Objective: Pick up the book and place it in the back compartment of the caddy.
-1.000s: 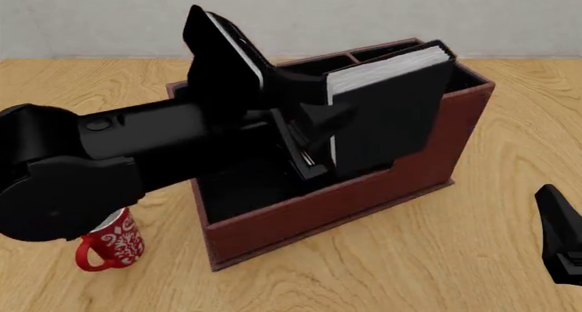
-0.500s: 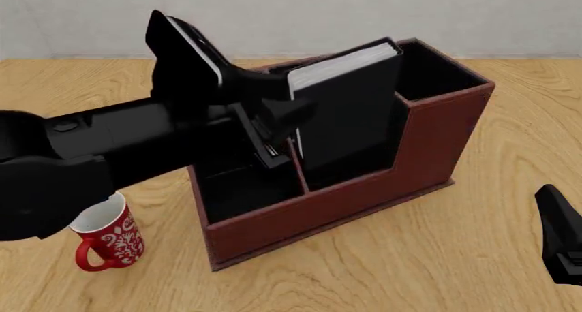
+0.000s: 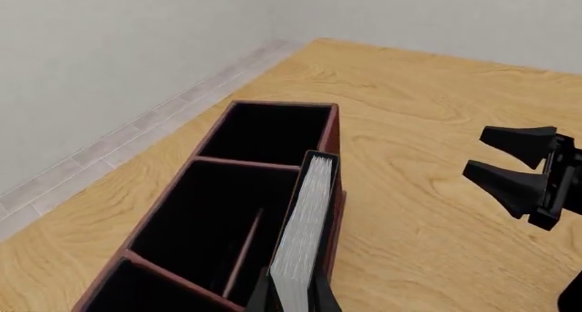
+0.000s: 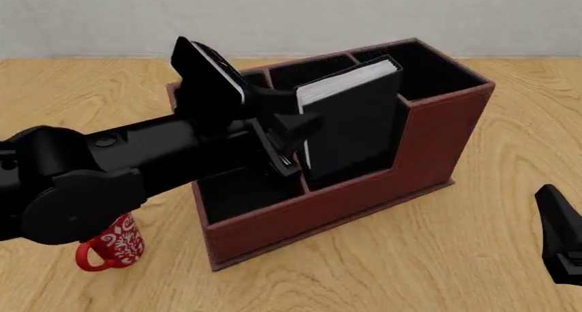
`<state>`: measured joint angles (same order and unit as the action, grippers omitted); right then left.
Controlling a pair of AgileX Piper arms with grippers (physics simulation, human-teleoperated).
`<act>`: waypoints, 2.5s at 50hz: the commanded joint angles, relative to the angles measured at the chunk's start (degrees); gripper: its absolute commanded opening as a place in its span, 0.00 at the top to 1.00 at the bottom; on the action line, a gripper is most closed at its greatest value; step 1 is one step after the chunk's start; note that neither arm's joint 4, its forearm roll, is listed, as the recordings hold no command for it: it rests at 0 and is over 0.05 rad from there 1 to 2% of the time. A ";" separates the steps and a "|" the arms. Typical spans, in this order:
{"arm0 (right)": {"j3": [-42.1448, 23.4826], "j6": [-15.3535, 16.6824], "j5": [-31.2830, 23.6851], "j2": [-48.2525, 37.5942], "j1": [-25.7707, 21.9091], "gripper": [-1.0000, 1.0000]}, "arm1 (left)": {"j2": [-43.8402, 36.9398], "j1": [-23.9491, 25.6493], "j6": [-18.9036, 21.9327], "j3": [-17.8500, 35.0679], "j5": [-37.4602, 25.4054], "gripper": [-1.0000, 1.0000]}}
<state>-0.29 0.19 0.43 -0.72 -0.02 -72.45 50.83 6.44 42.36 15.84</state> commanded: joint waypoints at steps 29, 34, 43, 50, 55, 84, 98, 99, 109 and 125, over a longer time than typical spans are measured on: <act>0.00 -0.01 0.00 0.00 0.00 0.00 | -6.22 -2.70 1.36 2.77 3.41 1.00; 0.00 -0.02 0.01 -0.02 -0.01 0.00 | -6.67 -2.79 1.19 3.17 3.39 1.00; 0.00 0.01 0.00 0.00 0.00 0.00 | -7.42 -3.10 1.03 3.52 3.62 1.00; 0.00 -0.02 0.00 -0.01 0.01 0.00 | -8.05 -3.19 1.40 3.92 3.61 1.00; 0.00 0.00 0.00 0.00 0.01 0.00 | -8.03 -3.04 1.14 3.91 3.59 1.00; 0.00 -0.01 0.00 0.00 -0.01 0.00 | -13.31 -2.73 0.75 5.19 4.96 1.00; 0.00 0.01 0.00 -0.02 0.00 0.00 | -13.07 -3.11 0.62 5.17 4.46 1.00; 0.00 0.01 0.00 0.01 0.00 0.00 | -13.02 -3.16 0.65 5.06 4.59 1.00; 0.00 -0.02 0.00 0.00 0.00 0.00 | -12.70 -3.41 0.76 4.99 4.28 1.00; 0.00 0.01 0.00 0.00 -0.01 0.00 | -13.23 -3.25 0.99 4.93 4.35 0.00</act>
<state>-0.29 0.20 0.43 -0.72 -0.02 -85.66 47.54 6.82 46.99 20.25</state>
